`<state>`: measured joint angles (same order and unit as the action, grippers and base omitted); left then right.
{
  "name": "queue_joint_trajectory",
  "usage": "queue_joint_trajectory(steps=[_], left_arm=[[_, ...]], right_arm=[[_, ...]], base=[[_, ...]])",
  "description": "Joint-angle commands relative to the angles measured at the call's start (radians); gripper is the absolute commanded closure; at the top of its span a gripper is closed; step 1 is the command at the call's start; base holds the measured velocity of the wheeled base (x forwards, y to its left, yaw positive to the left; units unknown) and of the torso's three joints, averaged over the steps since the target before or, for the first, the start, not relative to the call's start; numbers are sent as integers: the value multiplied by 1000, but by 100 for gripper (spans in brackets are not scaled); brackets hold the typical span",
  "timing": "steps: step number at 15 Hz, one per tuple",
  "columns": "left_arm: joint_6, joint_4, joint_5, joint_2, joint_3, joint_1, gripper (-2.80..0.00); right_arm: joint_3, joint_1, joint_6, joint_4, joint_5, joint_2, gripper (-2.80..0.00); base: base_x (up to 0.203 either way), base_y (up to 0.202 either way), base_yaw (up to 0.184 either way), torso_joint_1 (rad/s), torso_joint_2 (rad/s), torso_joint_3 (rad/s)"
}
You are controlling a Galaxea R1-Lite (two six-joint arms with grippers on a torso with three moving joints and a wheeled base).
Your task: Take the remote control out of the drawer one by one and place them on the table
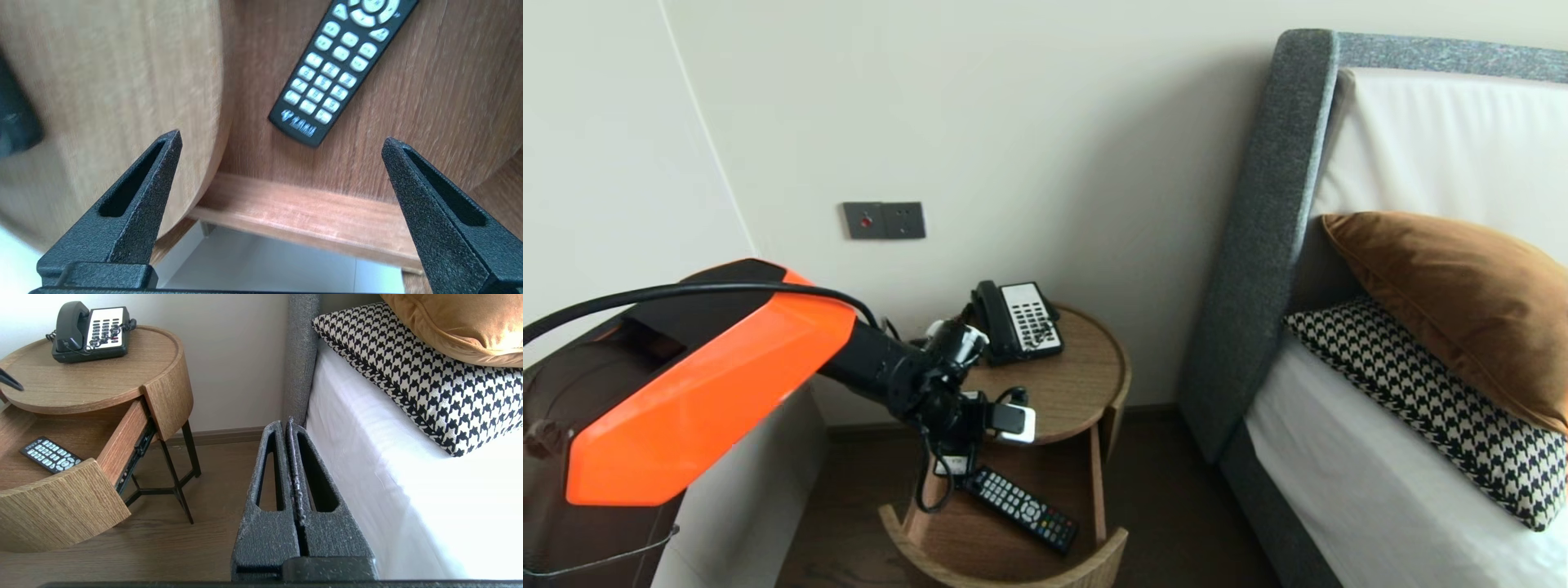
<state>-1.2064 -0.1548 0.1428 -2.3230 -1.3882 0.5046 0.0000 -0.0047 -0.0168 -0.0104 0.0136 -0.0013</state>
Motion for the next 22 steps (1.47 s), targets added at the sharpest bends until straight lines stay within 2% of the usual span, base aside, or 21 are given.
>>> queue_joint_trajectory(steps=[1, 14, 17, 20, 22], left_arm=[[-7, -2, 1, -22, -3, 6, -280], [-11, -11, 9, -135, -4, 28, -280], [-31, -47, 5, -156, -57, 28, -280], [-32, -114, 2, -183, -140, 38, -280], [-28, -127, 3, -191, -154, 50, -280]], right_arm=[[5, 0, 0, 0, 0, -8, 0], [5, 0, 0, 0, 0, -8, 0], [5, 0, 0, 0, 0, -8, 0], [5, 0, 0, 0, 0, -8, 0], [5, 0, 0, 0, 0, -8, 0]], base=[[0, 0, 0, 0, 0, 0], [0, 0, 0, 0, 0, 0], [0, 0, 0, 0, 0, 0], [0, 0, 0, 0, 0, 0], [0, 0, 0, 0, 0, 0]])
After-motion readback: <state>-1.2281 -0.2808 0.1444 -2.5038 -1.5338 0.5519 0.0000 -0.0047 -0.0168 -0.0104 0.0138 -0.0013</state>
